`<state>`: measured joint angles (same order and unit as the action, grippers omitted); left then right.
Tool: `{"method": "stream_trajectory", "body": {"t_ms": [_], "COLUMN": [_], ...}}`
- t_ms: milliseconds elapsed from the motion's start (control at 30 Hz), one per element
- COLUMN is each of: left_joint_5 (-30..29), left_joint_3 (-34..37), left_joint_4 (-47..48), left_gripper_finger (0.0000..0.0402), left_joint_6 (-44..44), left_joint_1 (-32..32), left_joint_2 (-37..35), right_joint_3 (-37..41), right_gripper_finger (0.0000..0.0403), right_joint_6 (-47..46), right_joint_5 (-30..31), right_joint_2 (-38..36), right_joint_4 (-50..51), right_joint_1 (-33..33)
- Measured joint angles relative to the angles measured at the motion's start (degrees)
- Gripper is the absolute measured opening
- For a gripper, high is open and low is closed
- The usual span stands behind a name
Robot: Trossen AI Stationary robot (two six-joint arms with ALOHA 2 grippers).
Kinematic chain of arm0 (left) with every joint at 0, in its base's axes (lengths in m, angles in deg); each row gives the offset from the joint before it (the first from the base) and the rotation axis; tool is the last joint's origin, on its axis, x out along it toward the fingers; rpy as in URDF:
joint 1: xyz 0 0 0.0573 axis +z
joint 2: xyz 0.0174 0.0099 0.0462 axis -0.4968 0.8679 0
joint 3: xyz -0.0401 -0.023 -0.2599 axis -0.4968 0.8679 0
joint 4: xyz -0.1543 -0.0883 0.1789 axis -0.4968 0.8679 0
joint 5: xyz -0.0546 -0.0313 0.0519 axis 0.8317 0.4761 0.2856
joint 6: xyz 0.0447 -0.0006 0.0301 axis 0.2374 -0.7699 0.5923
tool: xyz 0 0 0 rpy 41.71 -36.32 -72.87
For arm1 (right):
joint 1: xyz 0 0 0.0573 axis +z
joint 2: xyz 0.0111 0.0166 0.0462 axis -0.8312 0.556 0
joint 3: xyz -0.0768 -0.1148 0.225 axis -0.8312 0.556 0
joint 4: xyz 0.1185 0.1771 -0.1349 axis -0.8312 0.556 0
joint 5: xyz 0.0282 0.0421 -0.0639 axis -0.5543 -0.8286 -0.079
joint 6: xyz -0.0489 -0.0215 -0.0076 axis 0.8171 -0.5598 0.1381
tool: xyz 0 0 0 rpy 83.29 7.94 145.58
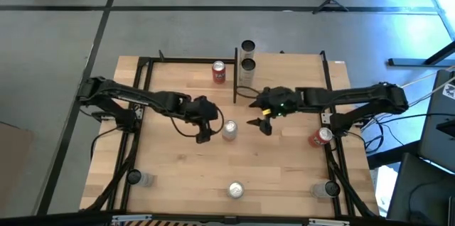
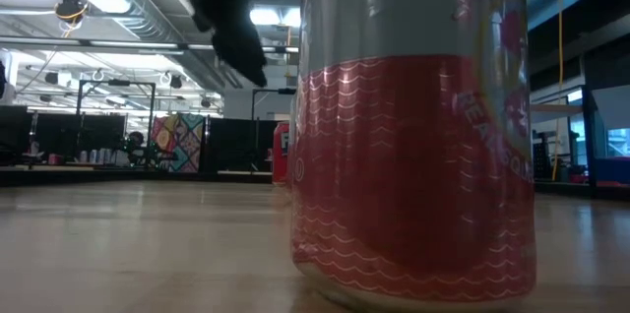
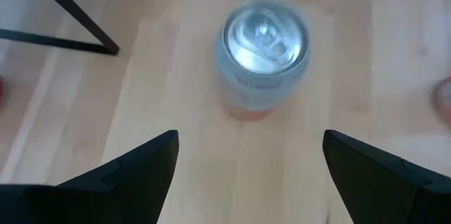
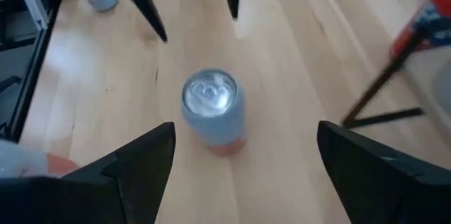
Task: Place canned beverage on shelf
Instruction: Put the top white soda can onto the shelf
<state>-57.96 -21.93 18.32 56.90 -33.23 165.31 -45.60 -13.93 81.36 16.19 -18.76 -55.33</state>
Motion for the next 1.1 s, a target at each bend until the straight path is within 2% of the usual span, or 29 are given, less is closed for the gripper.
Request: {"method": "stream_trajectory", "body": {"t_ms": [233, 400, 567, 867, 1100], "left_joint_5": [0.06, 1.99, 2.59, -0.59, -1.32], "left_joint_3": [0.73, 9.34, 14.60, 15.88, 15.88], "left_joint_4": [-3.74, -15.22, -23.52, -32.26, -32.69], "left_gripper_finger": [0.0341, 0.0341, 0.0341, 0.0341, 0.0341], "left_joint_6": [2.84, 0.34, -1.28, -1.40, -1.20], "left_joint_1": [-0.02, 0.02, 0.07, 0.22, 0.26], "left_joint_2": [3.74, 2.81, 2.92, 3.12, 3.12], "right_joint_3": [3.37, 3.34, 3.31, 3.29, 3.29], "right_gripper_finger": [0.0332, 0.0332, 0.0332, 0.0332, 0.0332], "right_joint_6": [0.82, 2.07, 3.40, 4.78, 4.81], "right_joint_5": [-4.21, -7.43, -7.93, -6.56, -6.44], "right_joint_2": [7.39, 13.45, 17.82, 23.30, 25.53], "right_joint_4": [-9.37, -15.12, -19.20, -26.49, -30.93], "right_joint_1": [0.31, 0.31, 0.26, 0.26, 0.26]}}
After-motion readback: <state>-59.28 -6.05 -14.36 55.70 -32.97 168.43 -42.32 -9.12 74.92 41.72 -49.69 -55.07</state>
